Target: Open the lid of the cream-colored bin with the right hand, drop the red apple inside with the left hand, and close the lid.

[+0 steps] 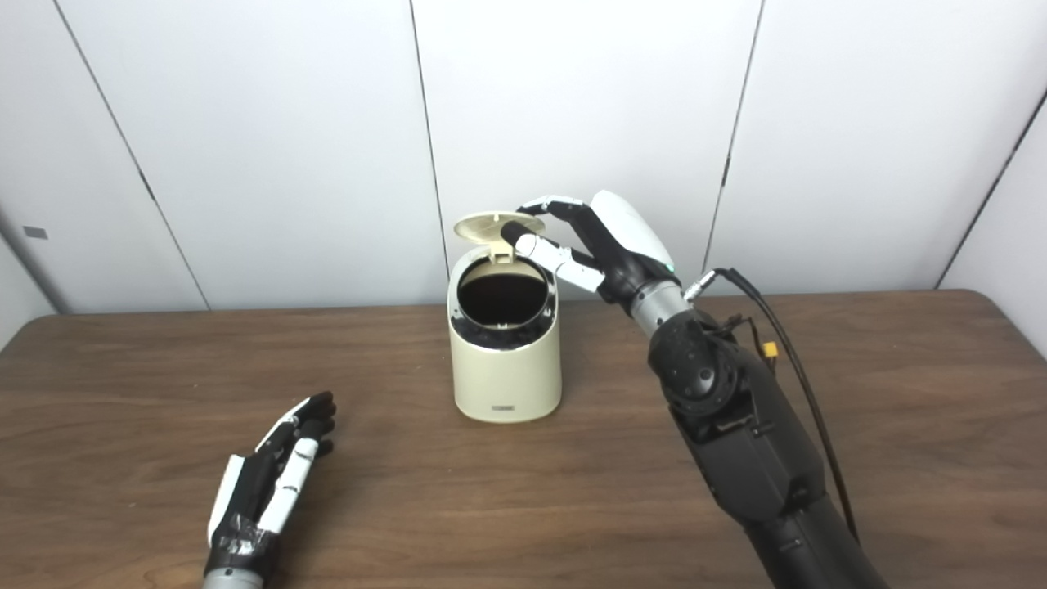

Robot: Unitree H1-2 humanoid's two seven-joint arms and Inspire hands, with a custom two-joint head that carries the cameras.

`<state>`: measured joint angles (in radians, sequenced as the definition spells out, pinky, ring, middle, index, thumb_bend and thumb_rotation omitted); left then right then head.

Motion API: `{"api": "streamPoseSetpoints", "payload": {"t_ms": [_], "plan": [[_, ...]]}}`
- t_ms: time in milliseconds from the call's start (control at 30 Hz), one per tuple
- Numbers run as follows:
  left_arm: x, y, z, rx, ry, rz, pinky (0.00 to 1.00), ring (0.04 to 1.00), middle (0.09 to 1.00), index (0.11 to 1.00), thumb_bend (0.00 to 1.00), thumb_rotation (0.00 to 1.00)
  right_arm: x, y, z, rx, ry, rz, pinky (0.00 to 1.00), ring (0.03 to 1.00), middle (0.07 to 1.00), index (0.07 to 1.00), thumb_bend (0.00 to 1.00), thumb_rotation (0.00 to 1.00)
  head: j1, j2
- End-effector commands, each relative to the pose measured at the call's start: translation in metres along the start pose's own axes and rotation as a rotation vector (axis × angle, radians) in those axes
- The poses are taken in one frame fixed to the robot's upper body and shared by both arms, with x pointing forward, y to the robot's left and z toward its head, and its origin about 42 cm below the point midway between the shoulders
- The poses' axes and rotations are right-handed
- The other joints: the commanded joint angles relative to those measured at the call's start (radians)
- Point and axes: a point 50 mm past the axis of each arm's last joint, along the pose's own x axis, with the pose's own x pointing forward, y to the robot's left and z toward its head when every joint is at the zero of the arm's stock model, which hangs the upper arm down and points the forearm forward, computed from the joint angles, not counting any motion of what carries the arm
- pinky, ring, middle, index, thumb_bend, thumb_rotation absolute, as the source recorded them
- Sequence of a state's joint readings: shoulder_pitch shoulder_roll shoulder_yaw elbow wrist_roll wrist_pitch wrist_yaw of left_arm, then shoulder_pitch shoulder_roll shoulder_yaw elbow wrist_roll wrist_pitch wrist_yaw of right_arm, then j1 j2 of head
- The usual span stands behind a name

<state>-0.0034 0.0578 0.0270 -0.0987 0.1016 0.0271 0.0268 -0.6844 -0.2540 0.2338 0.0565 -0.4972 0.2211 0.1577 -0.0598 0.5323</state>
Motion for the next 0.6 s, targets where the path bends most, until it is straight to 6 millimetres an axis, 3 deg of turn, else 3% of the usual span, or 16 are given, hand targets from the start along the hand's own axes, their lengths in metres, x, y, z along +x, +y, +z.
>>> {"api": "streamPoseSetpoints", "payload": {"t_ms": [0,400,567], "plan": [[0.002,0.0,0.004,0.018,-0.006,0.003,0.86,0.874,0.874,0.867,0.49,0.76,0.008,-0.021,0.024,-0.041,-0.112,-0.054,0.84,0.908,0.855,0.642,0.44,1.0,-0.002,0.002],[0.0,-0.001,0.008,0.021,-0.01,-0.001,0.86,0.877,0.872,0.854,0.46,0.66,-0.003,-0.017,0.022,-0.039,-0.144,-0.044,0.84,0.907,0.847,0.63,0.44,1.0,-0.002,0.011],[0.0,-0.001,0.009,0.024,-0.005,0.001,0.86,0.875,0.864,0.85,0.46,0.65,-0.01,-0.015,0.022,-0.139,-0.152,-0.039,0.83,0.941,0.898,0.632,0.46,1.0,-0.001,0.013]]}}
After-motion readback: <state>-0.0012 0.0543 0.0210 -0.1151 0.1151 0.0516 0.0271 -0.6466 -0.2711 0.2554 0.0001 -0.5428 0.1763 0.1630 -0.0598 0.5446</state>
